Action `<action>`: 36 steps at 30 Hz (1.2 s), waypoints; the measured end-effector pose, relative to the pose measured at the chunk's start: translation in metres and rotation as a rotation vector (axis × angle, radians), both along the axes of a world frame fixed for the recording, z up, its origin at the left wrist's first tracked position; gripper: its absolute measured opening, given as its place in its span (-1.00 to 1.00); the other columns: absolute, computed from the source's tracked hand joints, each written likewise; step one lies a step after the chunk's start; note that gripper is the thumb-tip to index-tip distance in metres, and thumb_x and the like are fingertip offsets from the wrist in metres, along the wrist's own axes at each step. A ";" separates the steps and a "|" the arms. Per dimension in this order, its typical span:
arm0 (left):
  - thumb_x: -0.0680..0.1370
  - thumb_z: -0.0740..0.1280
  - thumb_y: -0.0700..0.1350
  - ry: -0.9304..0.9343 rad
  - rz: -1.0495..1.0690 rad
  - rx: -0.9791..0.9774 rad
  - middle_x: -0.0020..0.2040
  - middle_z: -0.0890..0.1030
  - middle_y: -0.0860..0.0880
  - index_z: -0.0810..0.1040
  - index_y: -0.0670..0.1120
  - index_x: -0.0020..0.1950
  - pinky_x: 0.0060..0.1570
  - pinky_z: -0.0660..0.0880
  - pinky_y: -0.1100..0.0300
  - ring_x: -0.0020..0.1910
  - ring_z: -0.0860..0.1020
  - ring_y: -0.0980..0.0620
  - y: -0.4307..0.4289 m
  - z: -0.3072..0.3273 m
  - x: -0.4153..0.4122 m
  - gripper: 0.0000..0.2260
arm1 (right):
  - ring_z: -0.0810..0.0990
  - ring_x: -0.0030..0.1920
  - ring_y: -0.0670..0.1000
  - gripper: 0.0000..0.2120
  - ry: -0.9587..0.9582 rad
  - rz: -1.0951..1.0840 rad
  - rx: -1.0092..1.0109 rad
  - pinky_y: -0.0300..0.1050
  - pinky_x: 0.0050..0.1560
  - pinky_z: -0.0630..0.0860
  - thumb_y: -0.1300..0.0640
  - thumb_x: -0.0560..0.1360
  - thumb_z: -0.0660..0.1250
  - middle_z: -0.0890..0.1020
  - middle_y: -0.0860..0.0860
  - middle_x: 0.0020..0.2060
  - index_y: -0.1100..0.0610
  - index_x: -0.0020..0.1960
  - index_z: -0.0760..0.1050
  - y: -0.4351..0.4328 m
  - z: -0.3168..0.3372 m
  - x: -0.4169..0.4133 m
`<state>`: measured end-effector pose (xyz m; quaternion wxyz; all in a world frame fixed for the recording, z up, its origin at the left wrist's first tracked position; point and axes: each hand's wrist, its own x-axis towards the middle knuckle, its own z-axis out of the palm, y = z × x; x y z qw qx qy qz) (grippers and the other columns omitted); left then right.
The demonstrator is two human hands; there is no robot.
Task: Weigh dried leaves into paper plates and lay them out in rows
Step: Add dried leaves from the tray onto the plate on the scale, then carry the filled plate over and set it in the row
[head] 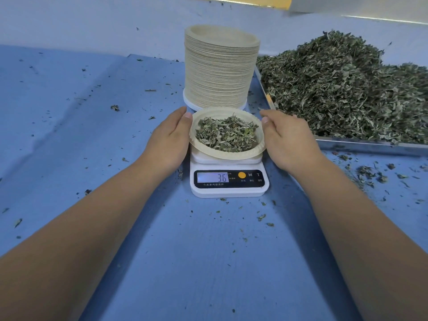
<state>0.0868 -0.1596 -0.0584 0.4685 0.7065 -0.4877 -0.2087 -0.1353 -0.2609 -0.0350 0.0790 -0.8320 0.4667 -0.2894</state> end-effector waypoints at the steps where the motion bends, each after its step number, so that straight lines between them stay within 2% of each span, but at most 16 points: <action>1: 0.74 0.03 0.11 0.011 0.004 -0.007 0.48 0.44 -0.15 0.38 -0.21 0.42 0.51 0.25 -0.06 0.48 0.35 -0.12 0.000 0.000 0.000 -0.54 | 0.60 -0.05 0.27 -0.68 -0.006 0.004 0.000 0.15 0.57 0.11 0.08 0.69 0.10 0.69 0.17 -0.15 0.15 0.29 0.54 0.000 0.000 0.000; 4: 0.73 0.06 0.13 0.041 0.037 -0.041 0.40 0.39 0.28 0.41 0.01 0.53 0.29 0.17 0.45 0.35 0.33 0.35 0.001 -0.002 -0.001 -0.57 | 0.60 -0.10 0.23 -0.67 0.000 0.007 0.000 0.17 0.55 0.14 0.06 0.69 0.09 0.68 0.12 -0.20 0.11 0.30 0.55 -0.001 -0.001 0.000; 6: 0.73 0.07 0.13 0.044 0.041 -0.058 0.28 0.34 0.35 0.37 0.07 0.57 -0.01 0.08 0.71 0.10 0.28 0.63 0.000 -0.002 -0.001 -0.58 | 0.59 -0.13 0.21 -0.67 0.019 0.001 -0.018 0.15 0.57 0.09 0.06 0.70 0.08 0.67 0.09 -0.23 0.10 0.29 0.55 -0.003 -0.002 0.001; 8: 0.73 0.07 0.13 0.052 0.042 -0.058 0.26 0.36 0.36 0.37 0.08 0.57 -0.13 0.08 0.77 -0.01 0.28 0.69 0.001 -0.001 -0.002 -0.58 | 0.58 -0.17 0.19 -0.67 0.025 0.002 -0.028 0.13 0.56 0.03 0.05 0.70 0.07 0.65 0.06 -0.27 0.09 0.28 0.55 -0.004 -0.003 0.000; 13: 0.72 0.07 0.17 0.064 0.055 -0.044 0.53 0.36 0.22 0.33 0.11 0.59 0.01 0.04 0.63 0.26 0.22 0.43 0.000 -0.001 -0.001 -0.56 | 0.56 -0.22 0.14 -0.67 0.036 0.015 -0.015 0.14 0.57 0.01 0.04 0.69 0.05 0.61 0.03 -0.33 0.09 0.22 0.56 -0.005 -0.004 0.000; 18: 0.70 0.03 0.25 0.165 -0.018 0.007 0.44 0.31 0.33 0.26 0.14 0.62 0.30 0.09 0.31 0.35 0.23 0.34 -0.001 0.002 -0.006 -0.51 | 0.51 -0.30 0.03 -0.73 0.011 0.002 -0.001 0.18 0.60 -0.04 0.06 0.69 0.07 0.51 -0.02 -0.43 0.04 -0.09 0.47 0.000 0.000 0.004; 20: 0.70 0.05 0.23 0.311 0.022 0.002 0.43 0.41 0.27 0.41 0.12 0.51 0.32 0.24 0.26 0.34 0.40 0.25 -0.005 0.008 -0.009 -0.56 | 0.49 -0.33 0.00 -0.72 -0.024 0.008 0.012 0.17 0.60 -0.04 0.06 0.69 0.08 0.49 -0.02 -0.45 0.02 -0.15 0.44 0.008 0.005 0.008; 22: 0.70 0.10 0.13 0.472 0.107 -0.024 0.26 0.61 0.10 0.58 0.02 0.21 0.33 0.43 0.11 0.20 0.57 0.07 -0.006 0.017 -0.008 -0.68 | 0.51 -0.31 -0.03 -0.75 -0.065 0.027 0.036 0.09 0.59 0.02 0.04 0.68 0.10 0.55 0.00 -0.43 0.04 0.00 0.54 0.016 0.010 0.014; 23: 0.70 0.14 0.06 0.544 0.138 -0.050 0.17 0.64 0.04 0.58 0.00 0.11 0.37 0.46 -0.01 0.16 0.60 -0.01 -0.005 0.022 -0.005 -0.74 | 0.52 -0.30 -0.07 -0.78 -0.103 0.051 0.066 0.07 0.54 0.18 0.00 0.67 0.12 0.58 -0.01 -0.41 0.01 0.07 0.54 0.021 0.013 0.017; 24: 0.69 0.17 -0.01 0.626 0.155 -0.089 0.16 0.64 0.01 0.59 0.00 0.13 0.37 0.46 -0.06 0.14 0.61 -0.02 -0.003 0.026 -0.001 -0.79 | 0.53 -0.29 -0.09 -0.82 -0.150 0.089 0.104 0.04 0.34 0.40 -0.05 0.65 0.16 0.61 -0.02 -0.38 -0.05 0.08 0.51 0.025 0.016 0.020; 25: 0.68 0.19 -0.08 0.706 0.170 -0.134 0.23 0.63 -0.04 0.60 0.00 0.21 0.35 0.50 -0.03 0.15 0.62 -0.02 0.000 0.030 0.005 -0.79 | 0.53 -0.29 -0.11 -0.87 -0.189 0.138 0.150 -0.03 0.04 0.49 -0.12 0.63 0.19 0.62 -0.04 -0.34 -0.12 0.04 0.47 0.030 0.019 0.024; 26: 0.67 0.20 -0.13 0.781 0.191 -0.180 0.29 0.61 -0.09 0.59 -0.01 0.28 0.31 0.54 -0.01 0.16 0.64 -0.03 0.005 0.034 0.013 -0.75 | 0.53 -0.27 -0.12 -0.87 -0.223 0.188 0.189 -0.09 -0.14 0.43 -0.18 0.59 0.23 0.63 -0.06 -0.27 -0.14 0.01 0.42 0.036 0.022 0.030; 28: 0.64 0.21 -0.22 0.883 0.251 -0.266 0.27 0.60 -0.12 0.60 -0.06 0.33 0.21 0.61 -0.06 0.11 0.70 -0.08 0.018 0.042 0.030 -0.69 | 0.55 -0.17 -0.16 -0.78 -0.273 0.291 0.223 -0.16 -0.19 0.39 -0.26 0.53 0.28 0.63 -0.12 -0.17 -0.14 -0.01 0.37 0.049 0.028 0.043; 31: 0.60 0.19 -0.29 0.922 0.326 -0.345 0.19 0.63 -0.13 0.62 -0.12 0.31 0.08 0.67 -0.04 -0.03 0.73 -0.06 0.049 0.049 0.061 -0.65 | 0.59 0.02 -0.12 -0.61 -0.194 0.458 0.263 -0.19 0.01 0.48 -0.40 0.41 0.30 0.64 -0.14 -0.01 -0.17 0.06 0.37 0.069 0.035 0.070; 33: 0.60 0.19 -0.29 0.894 0.378 -0.364 0.17 0.63 -0.13 0.62 -0.13 0.30 0.02 0.68 0.04 -0.07 0.73 -0.03 0.075 0.051 0.086 -0.67 | 0.58 -0.16 -0.16 -0.55 -0.054 0.565 0.255 -0.19 -0.08 0.50 -0.47 0.34 0.30 0.63 -0.19 -0.09 -0.24 0.07 0.38 0.082 0.038 0.095; 36: 0.60 0.21 -0.27 0.840 0.468 -0.368 0.15 0.63 -0.14 0.61 -0.14 0.30 0.02 0.67 0.05 -0.08 0.71 -0.04 0.116 0.051 0.123 -0.68 | 0.47 -0.41 -0.16 -0.64 0.003 0.669 0.210 -0.16 -0.26 0.49 -0.40 0.38 0.34 0.62 -0.14 -0.16 -0.25 0.06 0.40 0.100 0.037 0.141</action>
